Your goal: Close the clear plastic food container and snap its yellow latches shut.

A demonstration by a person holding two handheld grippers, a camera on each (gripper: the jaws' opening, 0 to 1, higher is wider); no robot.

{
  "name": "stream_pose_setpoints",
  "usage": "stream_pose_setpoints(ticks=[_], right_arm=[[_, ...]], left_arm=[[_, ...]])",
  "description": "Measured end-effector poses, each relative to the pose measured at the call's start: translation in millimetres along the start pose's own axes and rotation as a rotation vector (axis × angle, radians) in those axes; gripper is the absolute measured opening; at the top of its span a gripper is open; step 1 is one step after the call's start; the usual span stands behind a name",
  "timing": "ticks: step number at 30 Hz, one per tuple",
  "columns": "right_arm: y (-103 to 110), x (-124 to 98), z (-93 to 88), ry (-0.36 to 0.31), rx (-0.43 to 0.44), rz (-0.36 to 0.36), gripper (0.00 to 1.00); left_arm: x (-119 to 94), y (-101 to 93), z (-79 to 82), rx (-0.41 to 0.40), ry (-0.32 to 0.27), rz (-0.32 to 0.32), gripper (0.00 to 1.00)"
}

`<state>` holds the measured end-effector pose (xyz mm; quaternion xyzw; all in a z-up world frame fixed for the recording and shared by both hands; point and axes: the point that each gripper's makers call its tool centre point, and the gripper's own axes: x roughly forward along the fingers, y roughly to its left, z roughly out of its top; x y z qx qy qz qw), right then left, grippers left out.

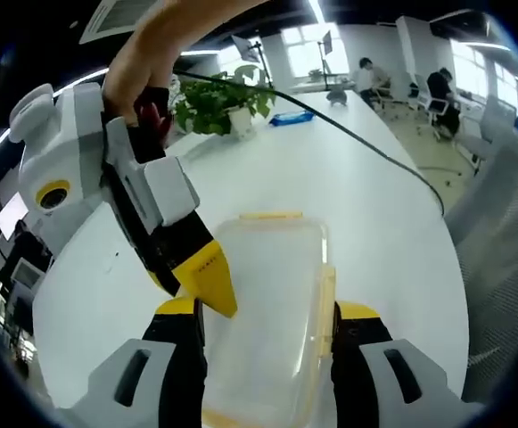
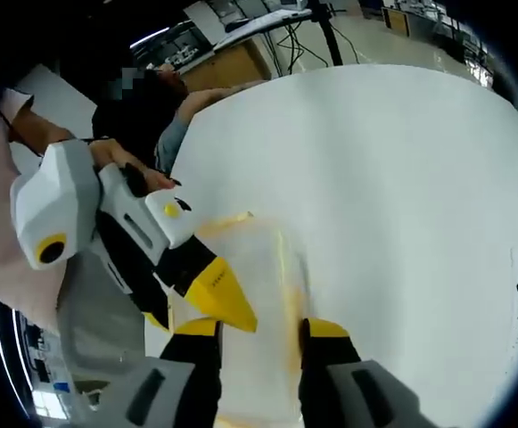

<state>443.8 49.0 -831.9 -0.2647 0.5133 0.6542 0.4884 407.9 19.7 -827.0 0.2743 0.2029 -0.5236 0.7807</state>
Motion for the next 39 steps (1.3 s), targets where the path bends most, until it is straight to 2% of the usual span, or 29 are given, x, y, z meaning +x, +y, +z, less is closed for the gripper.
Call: stream_pose_setpoints(ticks=[8,14,21,26,33,39], right_arm=[[4.0,2.7,5.1,-0.063,-0.008,-0.003,0.36],[3.5,-1.0,9.9,-0.093,-0.015,-0.065,0.36],[5.2,-2.6,12.6,-0.146,0.016,-0.142,0.37],[-0.1,-7.7,11.3,-0.186,0.039,-0.22,0.41],[3.5,-12.7,5.4,-0.219,0.05,-0.305,0.43],[8.3,-20.3,-5.4,-0.253,0.078,-0.349,0.53]], left_arm=[[-2.6,-0.8,4.3,0.021,0.008,0.004,0.53],[-2.9,1.8,2.4,0.067,0.041,-0.03,0.54],[-7.0,0.6,0.8,0.105,0.033,-0.054,0.54],[-7.4,0.1,2.1,0.117,0.032,-0.051,0.55],[-13.2,5.9,1.2,0.023,0.019,-0.011,0.61],[-24.1,12.0,3.7,-0.04,-0.002,0.016,0.66]])
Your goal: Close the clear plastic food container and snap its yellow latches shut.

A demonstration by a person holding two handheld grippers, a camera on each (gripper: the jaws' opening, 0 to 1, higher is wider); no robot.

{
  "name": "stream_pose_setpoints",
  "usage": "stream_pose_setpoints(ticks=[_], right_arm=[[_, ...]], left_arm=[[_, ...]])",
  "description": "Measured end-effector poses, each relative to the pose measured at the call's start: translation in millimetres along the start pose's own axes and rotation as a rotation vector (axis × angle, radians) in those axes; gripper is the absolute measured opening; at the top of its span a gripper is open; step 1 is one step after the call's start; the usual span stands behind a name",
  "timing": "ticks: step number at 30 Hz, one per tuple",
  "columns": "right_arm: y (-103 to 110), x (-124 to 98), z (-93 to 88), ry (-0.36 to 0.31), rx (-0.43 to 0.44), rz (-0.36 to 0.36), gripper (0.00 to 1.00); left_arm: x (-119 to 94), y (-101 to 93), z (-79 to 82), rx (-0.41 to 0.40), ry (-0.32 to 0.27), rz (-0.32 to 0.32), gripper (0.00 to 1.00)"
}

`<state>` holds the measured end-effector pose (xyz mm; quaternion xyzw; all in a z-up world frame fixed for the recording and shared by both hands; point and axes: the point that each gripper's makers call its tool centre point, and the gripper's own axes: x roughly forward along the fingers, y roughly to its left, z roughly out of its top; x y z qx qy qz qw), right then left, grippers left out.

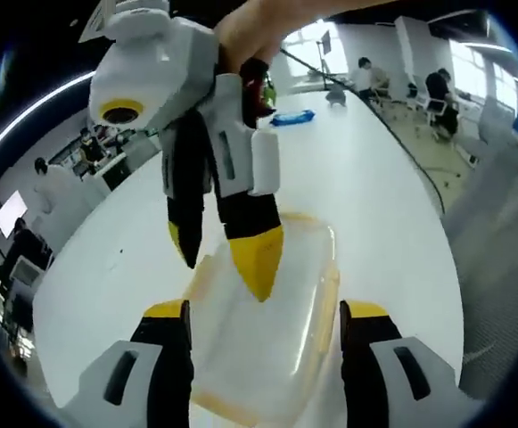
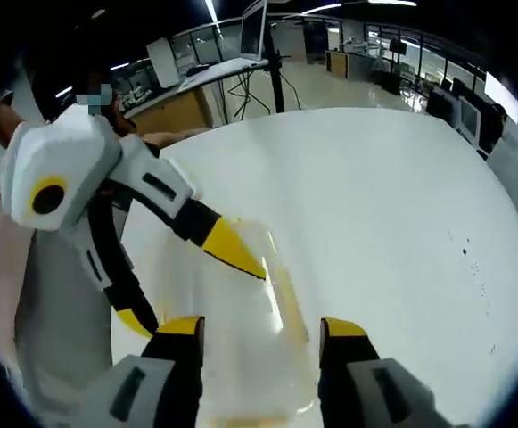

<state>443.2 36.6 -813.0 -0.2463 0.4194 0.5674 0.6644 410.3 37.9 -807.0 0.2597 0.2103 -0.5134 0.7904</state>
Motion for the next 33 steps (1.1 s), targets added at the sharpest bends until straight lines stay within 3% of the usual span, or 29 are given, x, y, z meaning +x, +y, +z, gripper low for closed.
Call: stream_pose_setpoints(ticks=[17,21,23,33], right_arm=[[16.7,-20.9,-32.6,-0.044,0.058,-0.053,0.68],[16.1,-22.2,-35.9,-0.045,0.045,-0.078,0.73],[16.3,-21.8,-42.7,-0.01,0.024,-0.093,0.75],[20.8,-15.4,-50.8,0.007,-0.006,-0.108,0.76]], left_arm=[[-26.0,20.7,-13.8,-0.184,-0.011,0.058,0.73],[-27.9,22.6,-16.7,-0.226,-0.018,0.056,0.74],[-27.5,21.2,-20.3,-0.237,-0.014,0.042,0.76],[-26.6,19.6,-34.8,-0.287,0.011,0.016,0.8]])
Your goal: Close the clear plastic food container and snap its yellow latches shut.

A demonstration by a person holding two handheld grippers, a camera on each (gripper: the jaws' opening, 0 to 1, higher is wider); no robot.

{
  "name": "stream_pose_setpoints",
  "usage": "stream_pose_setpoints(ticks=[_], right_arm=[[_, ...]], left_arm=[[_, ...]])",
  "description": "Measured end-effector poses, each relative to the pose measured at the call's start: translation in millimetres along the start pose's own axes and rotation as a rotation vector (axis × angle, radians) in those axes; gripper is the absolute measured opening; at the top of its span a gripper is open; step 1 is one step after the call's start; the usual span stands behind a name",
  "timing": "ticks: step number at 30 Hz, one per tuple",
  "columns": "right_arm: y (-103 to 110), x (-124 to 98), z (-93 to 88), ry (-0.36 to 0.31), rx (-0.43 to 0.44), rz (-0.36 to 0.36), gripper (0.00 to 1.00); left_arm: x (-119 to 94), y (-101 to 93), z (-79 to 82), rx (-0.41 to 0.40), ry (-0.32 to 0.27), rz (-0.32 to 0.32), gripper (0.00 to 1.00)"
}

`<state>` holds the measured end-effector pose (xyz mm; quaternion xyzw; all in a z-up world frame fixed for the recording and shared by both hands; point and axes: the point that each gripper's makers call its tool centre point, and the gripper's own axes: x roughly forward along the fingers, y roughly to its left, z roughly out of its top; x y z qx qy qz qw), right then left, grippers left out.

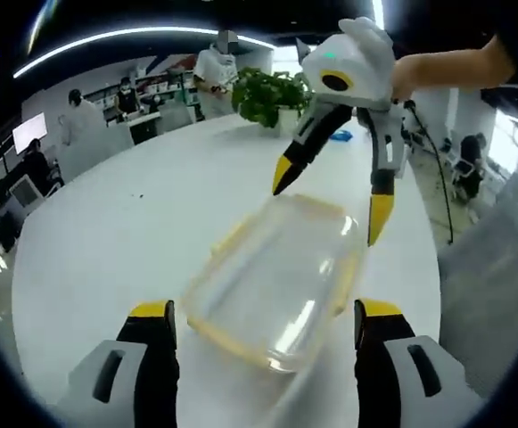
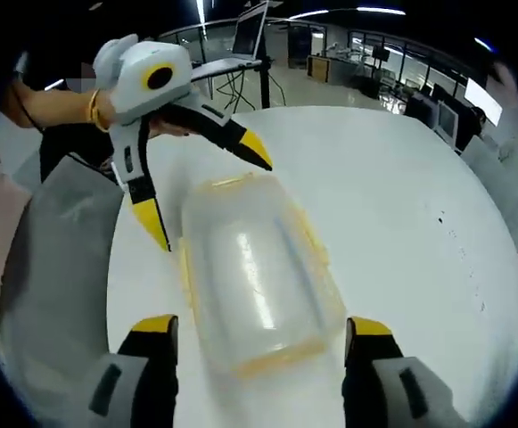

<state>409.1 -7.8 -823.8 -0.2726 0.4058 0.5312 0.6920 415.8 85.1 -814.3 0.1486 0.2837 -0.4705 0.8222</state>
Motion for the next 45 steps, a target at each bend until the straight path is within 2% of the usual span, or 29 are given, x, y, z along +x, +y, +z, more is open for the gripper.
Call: stream_pose_setpoints(ticks=[7,10,16,25,30,39,45], right_arm=[[-2.6,0.9,-3.4,0.0,0.004,-0.013,0.75],[-5.0,2.6,-7.1,0.008,0.012,-0.027,0.71],[-7.7,5.1,-7.2,-0.002,0.016,-0.031,0.7],[-26.7,8.1,-0.5,-0.016,0.025,-0.04,0.7],[-40.6,10.2,4.6,-0.017,0.025,-0.044,0.7],[-53.3,12.0,9.0,-0.027,0.035,-0.055,0.7],[-54.9,11.9,9.3,-0.03,0.042,-0.06,0.7]], left_arm=[[4.4,0.9,-4.0,-0.001,0.016,-0.01,0.77],[6.2,1.6,-6.5,0.005,0.027,-0.014,0.75],[8.9,3.5,-6.2,0.011,0.034,-0.029,0.75],[16.0,22.3,-1.1,0.032,0.046,-0.043,0.75],[20.5,38.1,-0.6,0.09,0.077,-0.037,0.71],[26.2,51.6,5.0,0.094,0.08,-0.04,0.71],[26.5,53.7,4.4,0.074,0.079,-0.03,0.7]])
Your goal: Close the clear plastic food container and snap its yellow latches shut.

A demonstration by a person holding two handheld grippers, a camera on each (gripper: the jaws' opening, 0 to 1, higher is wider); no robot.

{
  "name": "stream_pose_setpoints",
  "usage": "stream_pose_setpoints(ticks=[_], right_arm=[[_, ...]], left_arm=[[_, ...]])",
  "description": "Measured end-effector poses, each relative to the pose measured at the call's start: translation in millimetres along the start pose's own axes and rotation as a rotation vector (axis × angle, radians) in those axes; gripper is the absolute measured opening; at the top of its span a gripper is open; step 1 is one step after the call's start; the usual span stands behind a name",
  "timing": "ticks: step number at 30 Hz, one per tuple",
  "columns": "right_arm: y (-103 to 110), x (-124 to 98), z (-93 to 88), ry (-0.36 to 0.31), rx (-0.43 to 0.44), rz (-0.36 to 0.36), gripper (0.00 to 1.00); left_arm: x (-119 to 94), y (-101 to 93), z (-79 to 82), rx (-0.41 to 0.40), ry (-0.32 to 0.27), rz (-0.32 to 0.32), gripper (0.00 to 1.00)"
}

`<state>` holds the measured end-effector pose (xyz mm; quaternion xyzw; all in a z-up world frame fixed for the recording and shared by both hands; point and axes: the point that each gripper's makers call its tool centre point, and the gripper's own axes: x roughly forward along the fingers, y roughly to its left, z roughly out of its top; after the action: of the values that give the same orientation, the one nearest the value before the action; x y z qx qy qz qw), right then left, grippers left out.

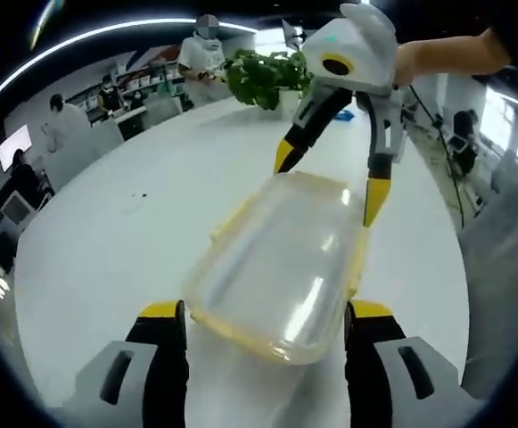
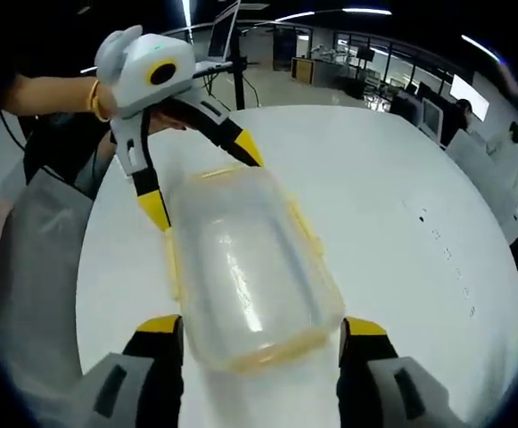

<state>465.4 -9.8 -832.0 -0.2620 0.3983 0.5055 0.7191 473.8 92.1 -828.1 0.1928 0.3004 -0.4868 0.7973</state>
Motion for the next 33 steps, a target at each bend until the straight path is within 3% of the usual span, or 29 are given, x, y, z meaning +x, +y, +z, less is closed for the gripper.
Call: stream_pose_setpoints(ticks=[11,15,26,33], right_arm=[[1.8,-9.3,-1.7,-0.027,0.022,-0.023,0.72],[5.8,-16.9,-6.9,-0.03,0.043,-0.032,0.72],[18.9,-32.9,-0.8,-0.082,0.101,-0.075,0.73],[28.7,-48.0,8.3,-0.174,0.183,-0.126,0.74]], left_arm=[[-14.3,1.6,-0.3,-0.054,-0.02,0.034,0.75],[-26.0,-0.2,-1.1,-0.146,-0.081,0.067,0.75],[-62.3,-12.5,-16.6,-0.22,-0.134,0.139,0.76],[-90.6,-13.0,-14.6,-0.266,-0.22,0.208,0.75]])
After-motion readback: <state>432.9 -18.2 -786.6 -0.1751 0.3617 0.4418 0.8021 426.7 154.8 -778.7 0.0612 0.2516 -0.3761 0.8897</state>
